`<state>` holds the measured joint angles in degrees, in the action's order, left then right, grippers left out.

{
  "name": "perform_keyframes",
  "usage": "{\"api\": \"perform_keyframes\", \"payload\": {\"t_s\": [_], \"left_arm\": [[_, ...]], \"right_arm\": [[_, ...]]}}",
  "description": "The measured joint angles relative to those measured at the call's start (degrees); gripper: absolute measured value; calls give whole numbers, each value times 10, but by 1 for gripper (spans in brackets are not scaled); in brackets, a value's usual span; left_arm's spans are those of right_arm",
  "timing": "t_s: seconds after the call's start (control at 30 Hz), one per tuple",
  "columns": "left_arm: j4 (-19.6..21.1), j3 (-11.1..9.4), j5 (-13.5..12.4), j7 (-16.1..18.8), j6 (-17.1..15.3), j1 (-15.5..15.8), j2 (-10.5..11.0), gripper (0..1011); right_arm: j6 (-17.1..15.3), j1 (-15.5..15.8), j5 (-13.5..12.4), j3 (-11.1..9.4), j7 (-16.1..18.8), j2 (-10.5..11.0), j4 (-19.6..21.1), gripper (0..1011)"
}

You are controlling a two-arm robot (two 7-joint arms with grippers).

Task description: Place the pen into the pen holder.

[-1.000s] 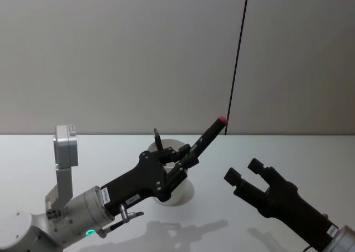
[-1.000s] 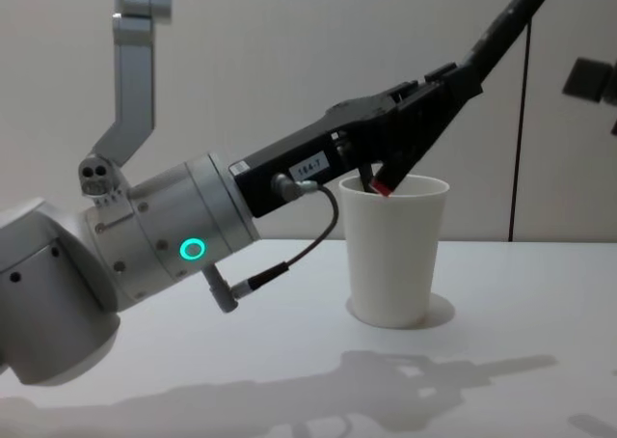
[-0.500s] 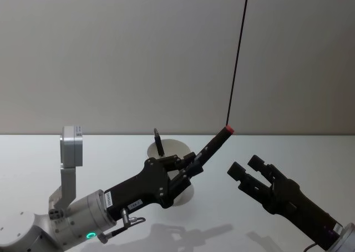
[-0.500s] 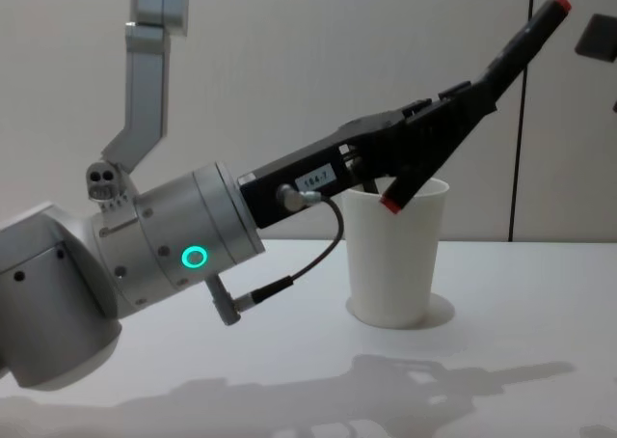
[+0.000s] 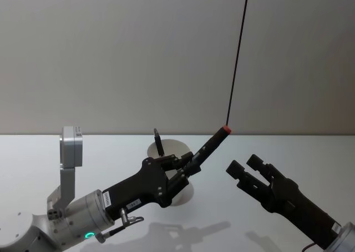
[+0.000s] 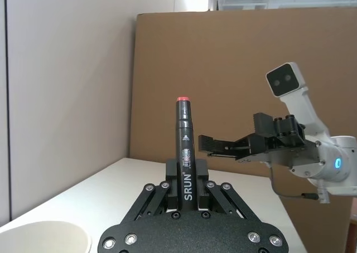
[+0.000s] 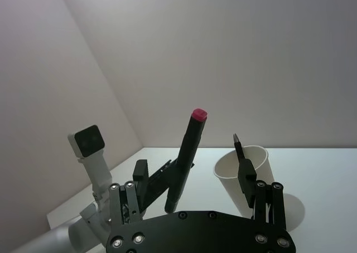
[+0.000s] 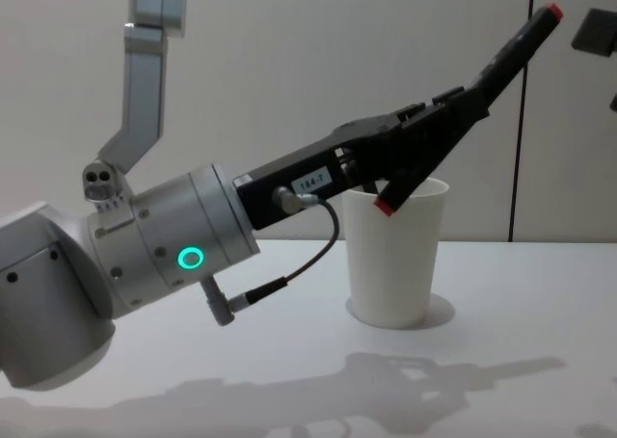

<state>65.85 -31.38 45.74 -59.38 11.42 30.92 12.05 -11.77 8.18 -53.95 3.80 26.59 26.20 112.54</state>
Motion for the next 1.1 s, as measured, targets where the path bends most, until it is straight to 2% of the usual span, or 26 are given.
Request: {"api": "perform_keyframes", "payload": {"t_s": [0.23,0.63,1.1], "left_arm": [[3,-2,-10,16,8,0,5,182],[0,-9,-12,21,11,3,7,182],[-4,-14,-12,21,12,7,8,182]], "right_arm": [[2,-3,-1,6,-7,0,0,1001],[6,-9,-1,14,-20,-1,-2,1001],[10,-18,6,34,-63,-19,-5,1001]]}}
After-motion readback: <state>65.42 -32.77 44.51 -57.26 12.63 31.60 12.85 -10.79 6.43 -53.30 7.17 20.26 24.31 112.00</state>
